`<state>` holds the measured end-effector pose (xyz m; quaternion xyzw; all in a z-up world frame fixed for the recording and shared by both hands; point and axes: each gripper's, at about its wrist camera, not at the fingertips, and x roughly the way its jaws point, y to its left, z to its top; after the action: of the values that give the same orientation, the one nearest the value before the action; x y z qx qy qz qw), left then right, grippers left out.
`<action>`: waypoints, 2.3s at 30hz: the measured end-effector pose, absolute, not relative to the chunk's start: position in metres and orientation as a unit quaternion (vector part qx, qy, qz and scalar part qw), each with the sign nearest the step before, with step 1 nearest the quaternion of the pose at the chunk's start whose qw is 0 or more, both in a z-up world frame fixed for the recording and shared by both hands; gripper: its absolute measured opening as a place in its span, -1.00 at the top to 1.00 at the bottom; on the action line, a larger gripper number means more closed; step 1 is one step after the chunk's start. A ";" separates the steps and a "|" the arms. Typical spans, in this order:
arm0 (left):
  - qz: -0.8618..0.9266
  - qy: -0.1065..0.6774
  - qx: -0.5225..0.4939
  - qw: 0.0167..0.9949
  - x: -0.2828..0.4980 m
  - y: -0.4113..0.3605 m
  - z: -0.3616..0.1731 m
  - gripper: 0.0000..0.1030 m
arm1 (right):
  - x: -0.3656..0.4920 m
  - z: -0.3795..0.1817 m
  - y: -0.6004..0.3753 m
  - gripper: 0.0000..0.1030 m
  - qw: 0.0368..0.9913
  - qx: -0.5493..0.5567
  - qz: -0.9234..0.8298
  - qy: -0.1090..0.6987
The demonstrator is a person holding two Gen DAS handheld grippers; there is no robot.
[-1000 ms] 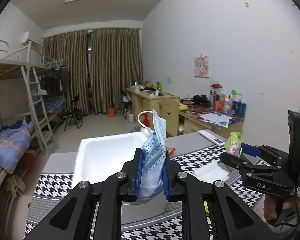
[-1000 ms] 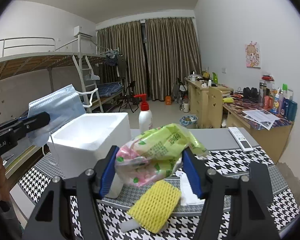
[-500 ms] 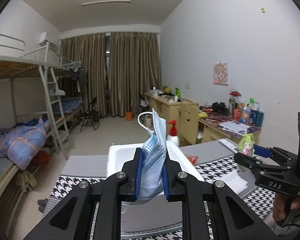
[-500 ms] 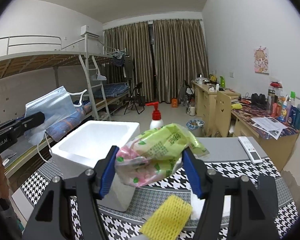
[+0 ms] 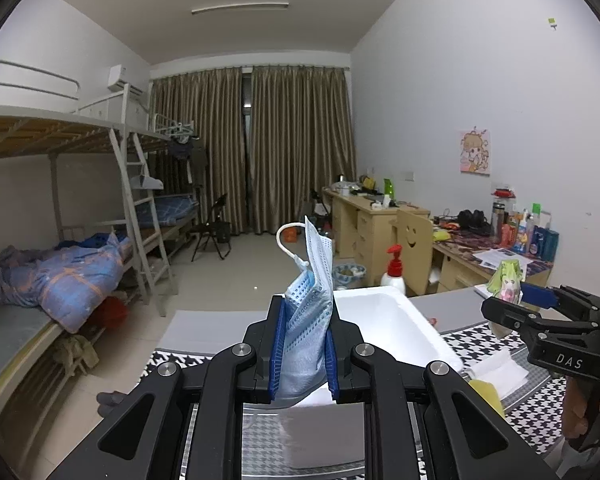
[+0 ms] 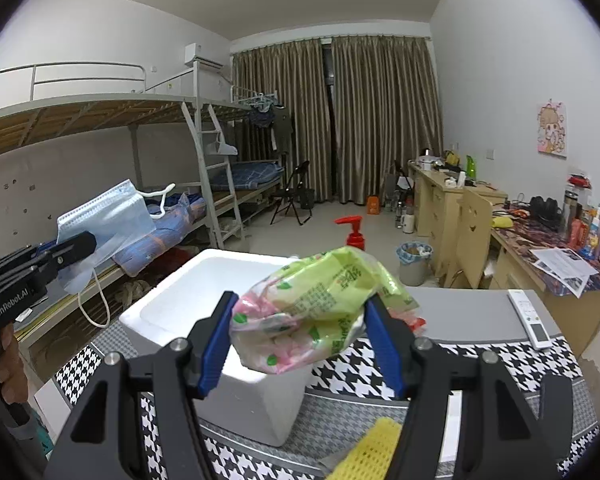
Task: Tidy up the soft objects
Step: 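Lift the mask and snack bag and carry both over the foam box, then open the right tool to drop the snack bag into the foam box, then lower the mask into the foam box and open the left tool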
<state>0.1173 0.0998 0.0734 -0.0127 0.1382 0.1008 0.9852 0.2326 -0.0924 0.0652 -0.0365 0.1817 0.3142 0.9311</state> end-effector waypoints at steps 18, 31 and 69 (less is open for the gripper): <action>0.141 0.146 -0.032 0.979 0.118 0.125 0.063 0.63 | 0.244 0.064 -0.038 -0.31 0.911 -0.061 0.350 0.210; 0.158 0.148 -0.049 0.975 0.113 0.139 0.054 0.63 | 0.264 0.059 -0.014 -0.31 0.902 -0.073 0.358 0.231; 0.113 0.142 -0.051 0.982 0.133 0.133 0.065 0.63 | 0.258 0.069 -0.035 -0.90 0.918 -0.074 0.333 0.202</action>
<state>0.1325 0.1330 0.0652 -0.0505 0.1424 0.1127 0.9821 0.2576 -0.0348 0.0689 -0.0741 0.2022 0.3335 0.9178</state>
